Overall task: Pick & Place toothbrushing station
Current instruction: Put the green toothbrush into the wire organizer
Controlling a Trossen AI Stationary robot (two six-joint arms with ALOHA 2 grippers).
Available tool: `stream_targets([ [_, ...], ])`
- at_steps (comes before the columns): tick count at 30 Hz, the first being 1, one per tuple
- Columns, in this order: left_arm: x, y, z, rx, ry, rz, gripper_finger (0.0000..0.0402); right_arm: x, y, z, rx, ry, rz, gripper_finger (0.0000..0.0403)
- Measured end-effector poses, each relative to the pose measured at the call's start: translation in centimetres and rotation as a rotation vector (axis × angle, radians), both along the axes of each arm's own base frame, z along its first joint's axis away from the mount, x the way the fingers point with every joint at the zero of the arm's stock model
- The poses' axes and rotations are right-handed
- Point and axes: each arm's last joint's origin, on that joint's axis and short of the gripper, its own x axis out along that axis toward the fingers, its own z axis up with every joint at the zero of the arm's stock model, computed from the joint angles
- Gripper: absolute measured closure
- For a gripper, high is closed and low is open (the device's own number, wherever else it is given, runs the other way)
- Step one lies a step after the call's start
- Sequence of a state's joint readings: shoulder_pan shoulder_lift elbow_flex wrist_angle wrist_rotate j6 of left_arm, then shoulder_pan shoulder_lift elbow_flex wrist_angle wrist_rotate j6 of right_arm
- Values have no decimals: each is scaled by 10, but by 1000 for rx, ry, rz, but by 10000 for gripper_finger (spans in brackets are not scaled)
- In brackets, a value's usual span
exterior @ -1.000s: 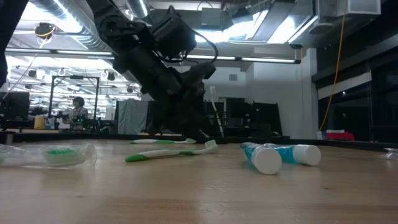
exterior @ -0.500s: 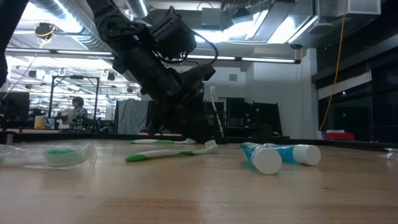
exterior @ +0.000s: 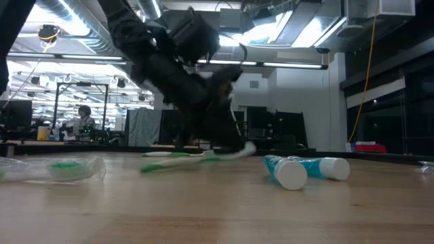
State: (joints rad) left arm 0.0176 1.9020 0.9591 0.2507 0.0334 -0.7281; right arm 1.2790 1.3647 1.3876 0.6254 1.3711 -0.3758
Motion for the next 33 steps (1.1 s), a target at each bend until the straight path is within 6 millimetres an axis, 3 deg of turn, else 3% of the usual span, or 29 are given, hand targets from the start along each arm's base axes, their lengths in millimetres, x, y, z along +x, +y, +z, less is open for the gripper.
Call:
stream_targets([
  [3,4,14,17,25,-46,54,373,2,1,-4,25,21,-20,333],
  [5,5,21,18,33,-23,26,372,2,1,-4,34,19,-18,333],
  [10,15,22,33,133,-97,-7,398,5,0,-3,32,8,-13,333],
  [15,24,40,49,207,-142,56,400,9,-1,-3,47,-14,4,333],
  [23,19,58,74,341,-193,206,400,9,0,-3,45,-13,2,333],
  [33,10,96,104,486,-324,390,400,10,0,-4,32,-7,-2,333],
])
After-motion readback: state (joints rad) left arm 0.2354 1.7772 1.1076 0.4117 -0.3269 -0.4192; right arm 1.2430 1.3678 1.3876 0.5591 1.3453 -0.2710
